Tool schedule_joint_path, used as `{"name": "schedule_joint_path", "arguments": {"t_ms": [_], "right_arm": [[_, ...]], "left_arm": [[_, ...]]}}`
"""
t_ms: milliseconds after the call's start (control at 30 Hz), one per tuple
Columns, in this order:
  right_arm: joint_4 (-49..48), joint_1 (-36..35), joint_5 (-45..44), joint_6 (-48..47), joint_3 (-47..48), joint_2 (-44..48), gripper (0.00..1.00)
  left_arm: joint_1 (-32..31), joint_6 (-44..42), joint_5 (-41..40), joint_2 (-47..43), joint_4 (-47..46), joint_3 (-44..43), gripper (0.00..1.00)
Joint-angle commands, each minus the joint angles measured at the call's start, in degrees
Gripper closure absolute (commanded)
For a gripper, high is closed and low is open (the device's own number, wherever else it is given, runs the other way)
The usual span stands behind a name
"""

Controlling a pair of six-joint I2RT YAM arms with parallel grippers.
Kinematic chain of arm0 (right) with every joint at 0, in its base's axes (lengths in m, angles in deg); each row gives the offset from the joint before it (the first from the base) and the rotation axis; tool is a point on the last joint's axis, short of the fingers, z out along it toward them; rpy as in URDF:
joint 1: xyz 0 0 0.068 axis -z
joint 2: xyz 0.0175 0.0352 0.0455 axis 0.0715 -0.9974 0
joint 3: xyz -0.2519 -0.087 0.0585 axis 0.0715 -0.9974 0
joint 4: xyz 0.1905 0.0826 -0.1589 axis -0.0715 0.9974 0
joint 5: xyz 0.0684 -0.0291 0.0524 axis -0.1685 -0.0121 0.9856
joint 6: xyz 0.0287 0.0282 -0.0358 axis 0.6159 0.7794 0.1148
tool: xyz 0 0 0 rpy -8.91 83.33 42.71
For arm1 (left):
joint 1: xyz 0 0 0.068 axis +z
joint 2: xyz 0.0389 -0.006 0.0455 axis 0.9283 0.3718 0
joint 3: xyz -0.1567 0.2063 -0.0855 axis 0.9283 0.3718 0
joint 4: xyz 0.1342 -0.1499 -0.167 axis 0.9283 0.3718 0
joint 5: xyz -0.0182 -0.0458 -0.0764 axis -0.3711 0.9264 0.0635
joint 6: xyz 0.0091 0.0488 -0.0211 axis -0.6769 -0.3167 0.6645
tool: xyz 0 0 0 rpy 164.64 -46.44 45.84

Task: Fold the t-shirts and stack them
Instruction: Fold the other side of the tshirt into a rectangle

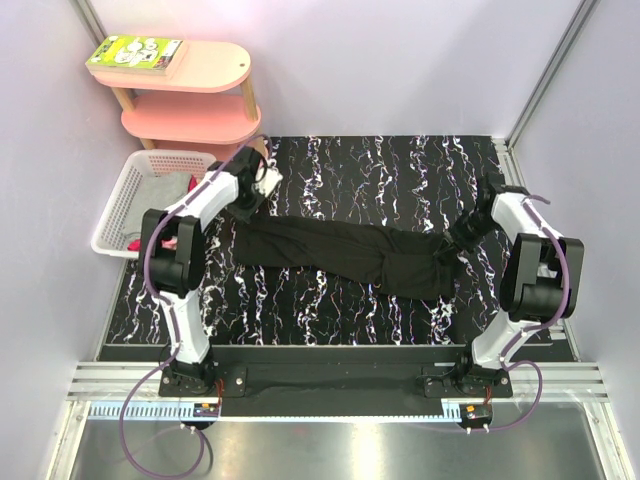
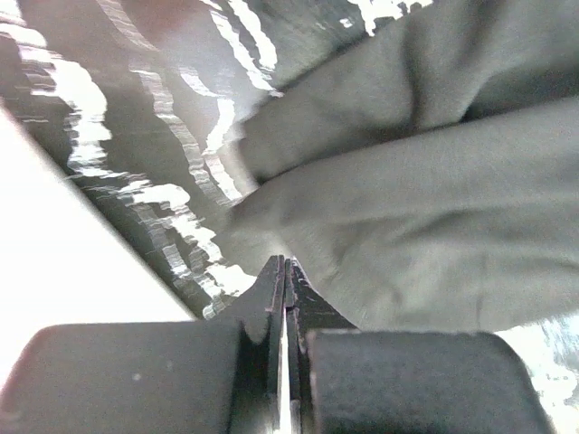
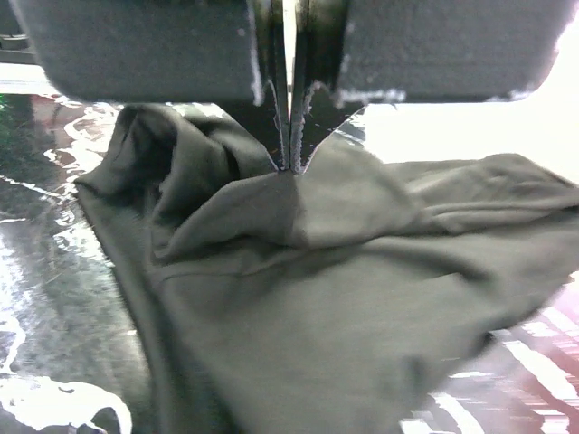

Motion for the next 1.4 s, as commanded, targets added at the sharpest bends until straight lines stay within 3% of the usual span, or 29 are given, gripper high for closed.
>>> {"name": "schedule_joint_path", "arguments": {"t_ms": [0, 133, 267, 367, 400, 467, 500, 633, 1033, 1133, 1367], "right_arm": [[2.68, 0.1, 2.94, 0.8, 5.38, 5.48, 1.0], [4.09, 0.1, 5.22, 1.77, 3.03, 9.86, 1.0], [3.74, 0.1, 5.58, 2.38, -2.6, 14.18, 1.0], [3.13, 0.1, 5.58, 2.38, -6.38, 15.77, 1.0], [2.95, 0.1, 5.58, 2.3, -7.26, 15.86, 1.0], [2.86, 0.1, 5.4, 2.3, -7.62, 16.12, 1.0], [2.86, 0.1, 5.31, 2.03, -7.71, 16.29, 1.0], [2.86, 0.1, 5.4, 2.03, -7.88, 16.3, 1.0], [2.24, 0.1, 5.84, 2.21, -7.53, 15.42, 1.0], [2.24, 0.1, 5.75, 2.21, -7.27, 15.33, 1.0], [2.16, 0.1, 5.58, 2.12, -6.92, 14.8, 1.0]], "left_arm": [[0.36, -1.81, 0.9, -9.51, 4.06, -7.35, 1.0], [1.24, -2.86, 2.74, -13.38, 6.97, -6.39, 1.0], [1.41, -2.87, 4.33, -15.5, 7.07, 0.09, 1.0], [1.41, -1.64, 3.28, -12.44, 5.67, 3.0, 0.74], [1.41, -1.46, 3.01, -11.64, 4.01, 3.45, 0.61], [1.41, -1.11, 2.4, -9.35, 2.59, 3.98, 0.54], [1.41, -0.76, 2.57, -8.47, 2.06, 3.55, 0.45], [1.32, 0.21, 2.84, -4.87, 1.62, 0.56, 0.35], [1.33, -0.58, 0.73, 2.34, 0.3, -5.95, 0.33], [1.33, -0.84, 0.81, 3.31, 0.21, -5.6, 0.41], [1.33, -0.84, 1.17, 3.66, -0.05, -3.58, 0.37]]}}
